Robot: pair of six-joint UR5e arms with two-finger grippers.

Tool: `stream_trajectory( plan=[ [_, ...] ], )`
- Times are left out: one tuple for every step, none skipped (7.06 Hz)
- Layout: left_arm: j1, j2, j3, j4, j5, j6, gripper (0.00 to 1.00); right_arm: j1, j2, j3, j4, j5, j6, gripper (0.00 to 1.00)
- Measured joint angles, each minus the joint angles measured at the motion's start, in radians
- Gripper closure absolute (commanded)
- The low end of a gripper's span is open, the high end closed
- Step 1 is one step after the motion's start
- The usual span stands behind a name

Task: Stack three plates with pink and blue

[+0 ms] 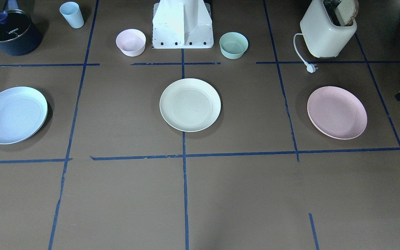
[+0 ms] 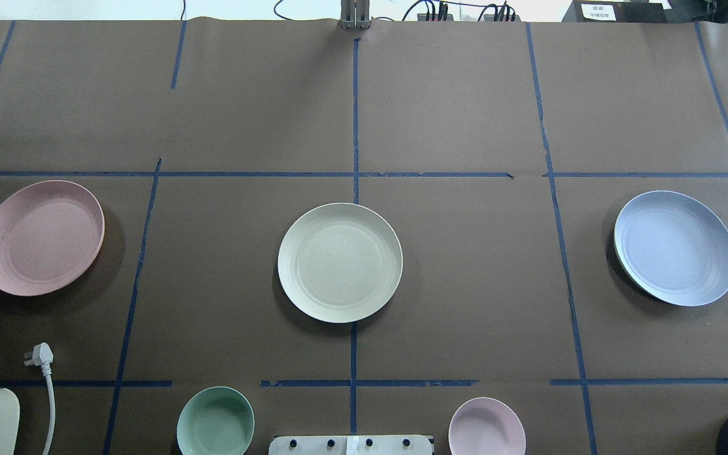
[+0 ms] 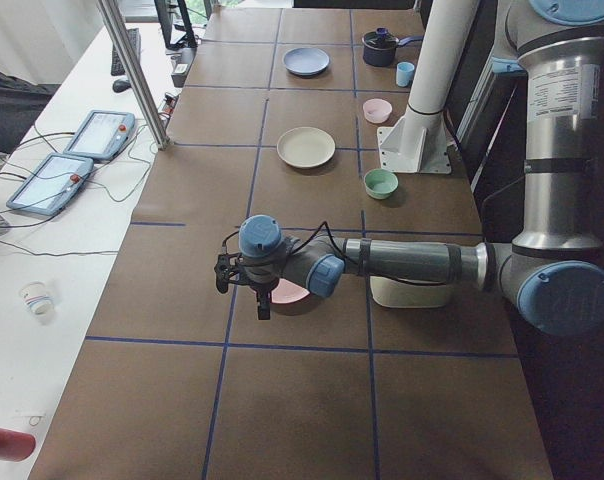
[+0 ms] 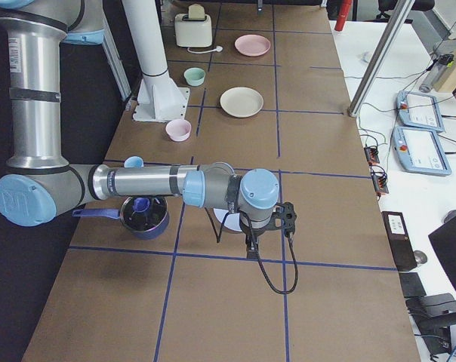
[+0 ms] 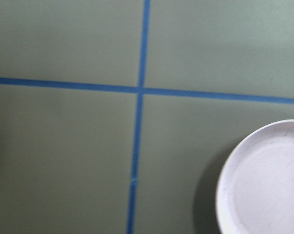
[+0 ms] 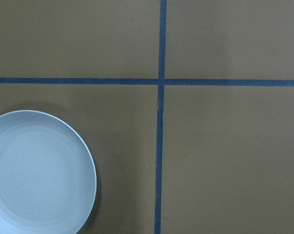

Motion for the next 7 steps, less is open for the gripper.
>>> stream_trajectory(
  plan=[
    [0.063,0.000,0.067,-0.155,0.038,-0.111,0.00,-0.004,0.001,-0.001,0.000,-0.001,-0.001,0.00],
    [0.128,0.001,0.121,-0.276,0.096,-0.206,0.00,-0.007,0.001,-0.001,0.000,-0.002,-0.001,0.00],
    [0.186,0.001,0.152,-0.346,0.147,-0.277,0.00,-0.009,0.001,0.000,0.000,-0.002,0.000,0.00],
    [0.219,0.001,0.164,-0.373,0.172,-0.310,0.00,-0.009,0.001,0.000,0.000,-0.001,0.001,0.00],
    [0.238,0.001,0.169,-0.382,0.182,-0.322,0.00,-0.010,0.001,0.000,0.000,-0.001,0.001,0.00],
    [0.253,0.001,0.170,-0.384,0.185,-0.325,0.00,-0.010,0.001,0.000,0.000,-0.001,0.001,0.00],
    [0.264,0.001,0.170,-0.384,0.186,-0.326,0.05,-0.010,0.001,0.000,0.000,-0.001,0.001,0.00]
  ],
)
